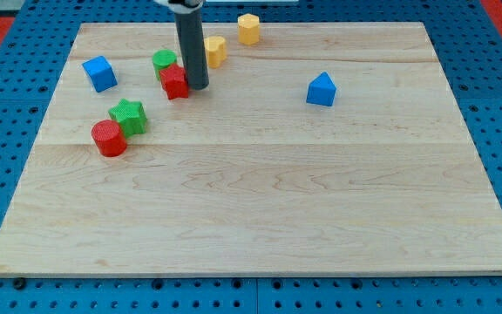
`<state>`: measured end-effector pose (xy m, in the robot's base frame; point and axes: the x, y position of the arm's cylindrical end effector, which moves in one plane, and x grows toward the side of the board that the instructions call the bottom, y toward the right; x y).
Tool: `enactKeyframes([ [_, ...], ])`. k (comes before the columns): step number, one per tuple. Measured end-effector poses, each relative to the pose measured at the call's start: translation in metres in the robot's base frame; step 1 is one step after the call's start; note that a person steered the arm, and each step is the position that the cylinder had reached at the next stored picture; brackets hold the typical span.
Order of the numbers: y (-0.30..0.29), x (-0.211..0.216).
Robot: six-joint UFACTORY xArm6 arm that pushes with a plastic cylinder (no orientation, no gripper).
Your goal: Keep the green circle at the top left side of the green star
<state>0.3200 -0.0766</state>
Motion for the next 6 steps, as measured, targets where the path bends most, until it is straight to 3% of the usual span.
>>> enactKeyframes([
  [1,0.019,-0.01],
  [2,0.017,-0.051],
  [4,-0.058,-0.046],
  [6,-0.09,0.036],
])
